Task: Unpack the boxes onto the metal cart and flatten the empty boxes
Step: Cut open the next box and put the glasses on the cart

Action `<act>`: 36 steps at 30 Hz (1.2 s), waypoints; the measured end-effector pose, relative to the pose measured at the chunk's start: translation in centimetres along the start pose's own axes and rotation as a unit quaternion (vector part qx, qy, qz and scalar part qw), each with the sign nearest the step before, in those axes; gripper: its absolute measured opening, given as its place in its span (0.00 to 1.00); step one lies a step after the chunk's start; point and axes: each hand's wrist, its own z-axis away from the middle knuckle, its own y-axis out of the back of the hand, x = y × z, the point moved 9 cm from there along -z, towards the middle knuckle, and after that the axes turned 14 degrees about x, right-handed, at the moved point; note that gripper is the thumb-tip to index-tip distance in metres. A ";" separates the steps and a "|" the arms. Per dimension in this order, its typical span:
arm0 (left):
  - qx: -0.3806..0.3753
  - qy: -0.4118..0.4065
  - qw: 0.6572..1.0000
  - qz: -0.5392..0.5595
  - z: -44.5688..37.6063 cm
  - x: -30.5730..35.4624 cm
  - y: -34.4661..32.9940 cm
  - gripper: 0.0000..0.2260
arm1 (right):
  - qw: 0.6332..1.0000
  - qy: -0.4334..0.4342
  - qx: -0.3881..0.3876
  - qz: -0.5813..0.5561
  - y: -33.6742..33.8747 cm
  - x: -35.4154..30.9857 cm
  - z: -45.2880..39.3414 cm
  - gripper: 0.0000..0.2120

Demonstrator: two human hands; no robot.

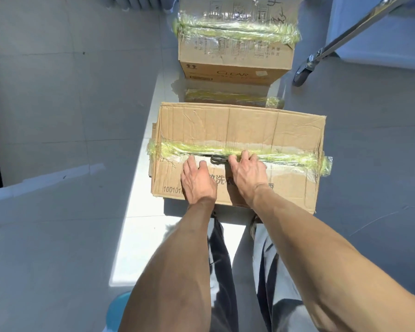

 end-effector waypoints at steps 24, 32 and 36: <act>-0.074 -0.013 0.994 -0.085 2.1 4.7 -2.5 0.31 | 0.990 -0.028 -0.105 0.087 1.4 6.5 0.9 0.11; -0.082 0.026 0.992 -0.091 1.9 5.5 -1.8 0.27 | 0.990 -0.122 -0.069 0.010 0.3 9.7 4.0 0.13; -0.077 0.025 0.994 -0.073 1.8 6.9 -2.0 0.26 | 0.975 -0.204 -0.026 -0.084 -0.4 9.9 4.7 0.13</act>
